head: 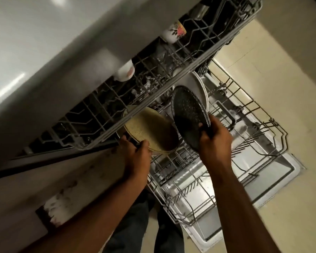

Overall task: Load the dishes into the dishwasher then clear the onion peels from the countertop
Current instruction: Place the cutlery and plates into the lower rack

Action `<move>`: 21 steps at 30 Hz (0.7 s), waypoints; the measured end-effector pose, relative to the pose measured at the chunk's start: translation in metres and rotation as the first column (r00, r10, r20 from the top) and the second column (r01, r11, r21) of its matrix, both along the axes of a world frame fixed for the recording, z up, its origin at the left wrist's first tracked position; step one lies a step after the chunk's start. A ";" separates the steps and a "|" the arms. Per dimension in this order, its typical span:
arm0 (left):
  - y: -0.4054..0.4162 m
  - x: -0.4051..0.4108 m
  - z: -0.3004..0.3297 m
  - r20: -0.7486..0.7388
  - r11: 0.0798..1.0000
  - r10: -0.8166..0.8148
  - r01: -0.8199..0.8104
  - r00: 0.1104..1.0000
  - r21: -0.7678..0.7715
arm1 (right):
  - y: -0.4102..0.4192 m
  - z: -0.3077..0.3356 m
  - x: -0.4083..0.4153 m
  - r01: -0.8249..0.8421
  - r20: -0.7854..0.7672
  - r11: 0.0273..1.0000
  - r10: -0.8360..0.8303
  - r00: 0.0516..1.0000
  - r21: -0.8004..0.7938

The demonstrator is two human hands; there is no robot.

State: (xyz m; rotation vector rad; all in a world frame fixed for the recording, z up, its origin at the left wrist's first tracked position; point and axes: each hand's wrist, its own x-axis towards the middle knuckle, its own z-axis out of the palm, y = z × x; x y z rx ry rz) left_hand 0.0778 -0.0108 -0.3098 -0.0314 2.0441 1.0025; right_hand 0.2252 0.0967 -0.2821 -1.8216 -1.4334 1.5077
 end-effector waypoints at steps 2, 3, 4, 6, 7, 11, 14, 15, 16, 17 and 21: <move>0.012 -0.006 -0.007 -0.045 0.999 -0.035 0.034 0.998 -0.009 | 0.013 -0.010 -0.014 -0.032 0.009 0.999 0.032 0.999 0.040; 0.018 -0.010 -0.009 -0.055 0.999 -0.042 0.041 0.998 -0.035 | 0.020 -0.016 -0.021 -0.049 0.014 0.997 0.049 0.999 0.062; 0.023 -0.013 -0.010 -0.060 0.998 -0.038 0.035 0.997 -0.056 | 0.027 -0.022 -0.027 -0.063 0.023 0.996 0.062 0.998 0.069; 0.028 -0.017 -0.015 -0.086 0.995 -0.030 0.022 0.996 -0.101 | 0.039 -0.032 -0.037 -0.076 0.034 0.995 0.074 0.997 0.058; 0.029 -0.018 -0.014 -0.101 0.992 -0.036 0.022 0.994 -0.128 | 0.044 -0.036 -0.040 -0.084 0.029 0.995 0.082 0.996 0.059; 0.021 -0.020 -0.013 -0.176 0.983 -0.124 0.098 0.976 -0.154 | 0.054 -0.054 -0.050 -0.176 0.045 0.981 0.173 0.984 0.084; 0.013 -0.020 -0.010 -0.214 0.975 -0.168 0.130 0.962 -0.182 | 0.054 -0.079 -0.051 -0.325 0.164 0.945 0.325 0.931 -0.027; 0.010 -0.020 -0.010 -0.231 0.973 -0.176 0.134 0.957 -0.187 | 0.054 -0.085 -0.052 -0.358 0.194 0.931 0.364 0.911 -0.067; 0.009 -0.020 -0.009 -0.244 0.974 -0.182 0.140 0.952 -0.180 | 0.053 -0.087 -0.054 -0.360 0.207 0.928 0.373 0.905 -0.098; 0.007 -0.021 -0.009 -0.255 0.973 -0.190 0.148 0.948 -0.175 | 0.054 -0.090 -0.055 -0.329 0.216 0.938 0.345 0.913 -0.108; 0.000 -0.029 -0.010 -0.312 0.964 -0.225 0.164 0.923 -0.208 | 0.070 -0.089 -0.061 -0.219 0.323 0.963 0.260 0.910 -0.157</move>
